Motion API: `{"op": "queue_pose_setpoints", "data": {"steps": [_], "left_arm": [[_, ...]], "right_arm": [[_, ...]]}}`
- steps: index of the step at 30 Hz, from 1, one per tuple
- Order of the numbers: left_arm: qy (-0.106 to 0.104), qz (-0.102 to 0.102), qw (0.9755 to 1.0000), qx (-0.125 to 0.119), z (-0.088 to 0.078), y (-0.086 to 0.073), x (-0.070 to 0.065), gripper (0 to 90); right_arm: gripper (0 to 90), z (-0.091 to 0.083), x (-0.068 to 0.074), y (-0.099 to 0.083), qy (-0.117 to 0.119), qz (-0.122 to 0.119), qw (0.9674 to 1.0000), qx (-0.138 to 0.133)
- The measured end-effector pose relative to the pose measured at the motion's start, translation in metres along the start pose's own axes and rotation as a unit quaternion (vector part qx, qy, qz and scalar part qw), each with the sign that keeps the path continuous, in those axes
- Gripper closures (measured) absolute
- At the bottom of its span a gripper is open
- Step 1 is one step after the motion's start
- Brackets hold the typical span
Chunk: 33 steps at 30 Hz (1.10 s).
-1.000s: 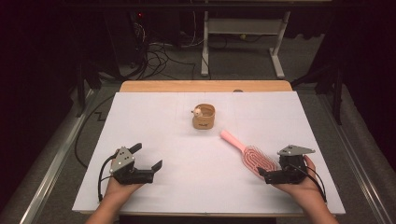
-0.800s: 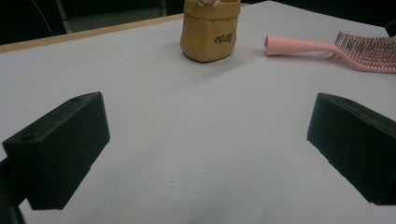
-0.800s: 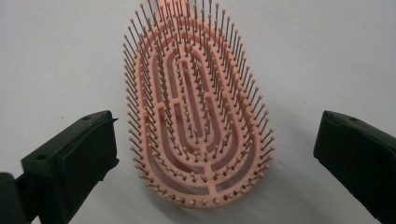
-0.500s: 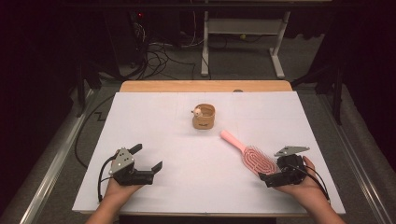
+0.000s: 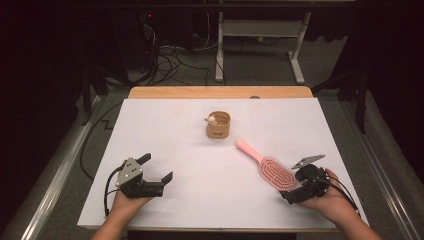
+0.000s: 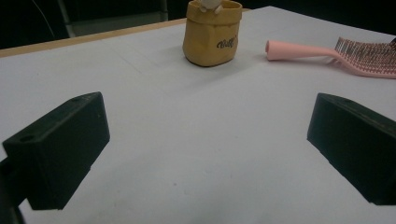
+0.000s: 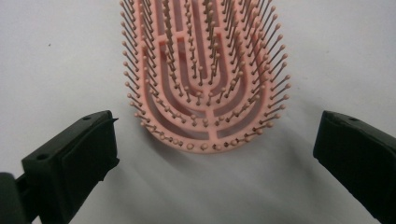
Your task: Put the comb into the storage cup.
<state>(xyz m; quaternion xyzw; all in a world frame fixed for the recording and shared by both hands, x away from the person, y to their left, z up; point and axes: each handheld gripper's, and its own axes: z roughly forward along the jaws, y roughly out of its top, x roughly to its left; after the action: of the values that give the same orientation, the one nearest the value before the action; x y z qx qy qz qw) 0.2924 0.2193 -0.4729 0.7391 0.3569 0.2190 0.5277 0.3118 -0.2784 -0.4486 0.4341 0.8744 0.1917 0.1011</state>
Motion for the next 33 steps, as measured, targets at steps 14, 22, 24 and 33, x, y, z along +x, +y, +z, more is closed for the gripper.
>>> {"op": "queue_pose_setpoints", "data": {"steps": [14,22,24,33], "left_arm": [[-0.002,0.001,1.0000,0.000,0.000,0.000,0.000,0.0],[-0.004,-0.002,1.0000,0.000,0.000,0.000,0.000,0.0],[-0.005,-0.001,1.0000,0.000,0.000,0.000,0.000,0.0],[-0.006,0.001,1.0000,0.001,0.000,0.000,-0.001,0.0]], "right_arm": [[6.0,-0.002,-0.002,0.024,0.011,-0.028,0.9983,0.050],[6.9,0.006,0.000,0.043,0.012,-0.051,0.9951,0.084],[6.8,0.011,0.001,0.050,0.009,-0.059,0.9929,0.102],[9.1,0.022,0.001,0.064,0.005,-0.074,0.9891,0.127]]}}
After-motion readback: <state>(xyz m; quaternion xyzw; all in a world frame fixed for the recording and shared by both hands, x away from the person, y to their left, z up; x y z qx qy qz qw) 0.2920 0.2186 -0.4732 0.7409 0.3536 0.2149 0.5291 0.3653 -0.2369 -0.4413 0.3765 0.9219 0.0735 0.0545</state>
